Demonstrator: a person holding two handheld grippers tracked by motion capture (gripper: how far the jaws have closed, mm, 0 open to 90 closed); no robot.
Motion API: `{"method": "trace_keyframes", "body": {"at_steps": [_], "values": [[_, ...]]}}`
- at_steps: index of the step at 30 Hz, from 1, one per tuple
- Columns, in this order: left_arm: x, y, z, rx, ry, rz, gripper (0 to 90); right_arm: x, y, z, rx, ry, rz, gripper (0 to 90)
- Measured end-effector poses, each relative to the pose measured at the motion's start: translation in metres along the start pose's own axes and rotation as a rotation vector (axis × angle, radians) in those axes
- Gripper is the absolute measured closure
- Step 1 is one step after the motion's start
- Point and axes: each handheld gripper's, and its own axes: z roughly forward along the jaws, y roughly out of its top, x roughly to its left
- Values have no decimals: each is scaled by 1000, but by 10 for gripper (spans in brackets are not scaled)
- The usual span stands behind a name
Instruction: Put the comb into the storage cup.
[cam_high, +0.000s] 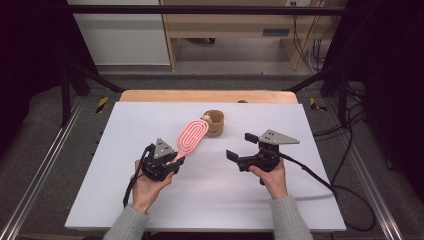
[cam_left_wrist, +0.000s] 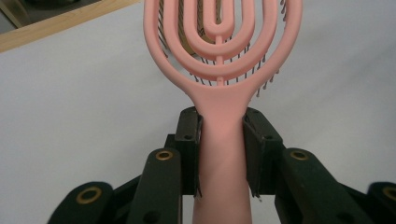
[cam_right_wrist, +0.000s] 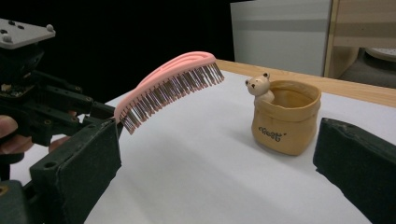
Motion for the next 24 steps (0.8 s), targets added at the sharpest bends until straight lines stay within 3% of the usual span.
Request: {"method": "trace_keyframes", "body": {"at_steps": [16, 24], "values": [[-8, -13, 4, -75, 11, -45, 692, 7, 1, 14, 10, 14, 27, 15], [-13, -18, 6, -111, 10, -60, 692, 9, 0, 19, 3, 17, 73, 17]]}}
